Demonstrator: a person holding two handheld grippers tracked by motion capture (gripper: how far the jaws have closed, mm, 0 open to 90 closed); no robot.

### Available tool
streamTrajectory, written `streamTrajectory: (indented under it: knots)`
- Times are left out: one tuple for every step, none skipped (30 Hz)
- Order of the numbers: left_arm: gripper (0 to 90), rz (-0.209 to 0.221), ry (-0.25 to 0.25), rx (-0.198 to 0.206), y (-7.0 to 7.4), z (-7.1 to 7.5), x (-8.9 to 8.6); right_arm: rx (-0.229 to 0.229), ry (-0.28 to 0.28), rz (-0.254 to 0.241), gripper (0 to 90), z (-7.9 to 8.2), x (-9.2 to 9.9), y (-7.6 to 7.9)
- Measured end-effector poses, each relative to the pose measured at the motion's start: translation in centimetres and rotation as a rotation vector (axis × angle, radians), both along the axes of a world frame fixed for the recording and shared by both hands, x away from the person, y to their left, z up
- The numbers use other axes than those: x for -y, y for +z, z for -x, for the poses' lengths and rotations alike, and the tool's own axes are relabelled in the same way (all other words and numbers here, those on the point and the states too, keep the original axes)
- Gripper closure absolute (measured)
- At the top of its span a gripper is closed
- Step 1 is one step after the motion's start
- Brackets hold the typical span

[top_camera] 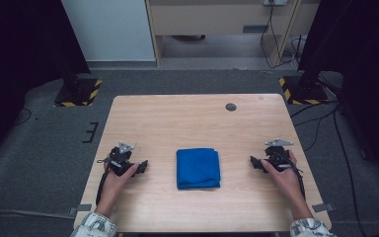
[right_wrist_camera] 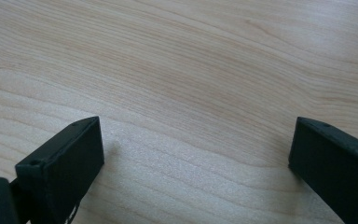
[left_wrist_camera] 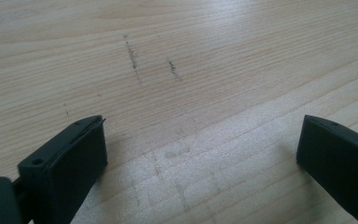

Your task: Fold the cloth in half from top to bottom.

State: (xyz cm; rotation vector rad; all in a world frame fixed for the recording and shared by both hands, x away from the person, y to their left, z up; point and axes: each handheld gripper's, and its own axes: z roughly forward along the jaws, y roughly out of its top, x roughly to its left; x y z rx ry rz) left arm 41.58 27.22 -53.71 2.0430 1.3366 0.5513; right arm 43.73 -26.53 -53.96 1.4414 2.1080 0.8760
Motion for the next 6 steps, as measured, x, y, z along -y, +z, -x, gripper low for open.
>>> streamTrajectory:
  knots:
    - [0.4, 0.0, -0.001, -0.001, 0.0, 0.0, 0.0, -0.004, -0.001, -0.002, 3.2, 0.04, -0.1, 0.01]
    - [0.3, 0.001, -0.001, -0.001, 0.0, -0.01, 0.0, -0.004, 0.015, -0.002, 3.2, 0.13, -0.27, 0.01]
    - [0.2, 0.001, -0.002, -0.001, 0.0, -0.01, 0.0, -0.001, 0.02, -0.001, 3.1, 0.15, -0.3, 0.0]
    - [0.2, 0.001, -0.002, -0.001, 0.0, -0.01, 0.0, -0.001, 0.02, -0.001, 3.1, 0.15, -0.3, 0.0]
    - [0.2, 0.001, -0.002, -0.001, 0.0, -0.01, 0.0, -0.003, 0.021, -0.002, 3.2, 0.16, -0.32, 0.0]
    - [0.2, 0.001, -0.002, -0.001, 0.0, -0.01, -0.01, -0.003, 0.02, -0.002, 3.1, 0.16, -0.32, 0.0]
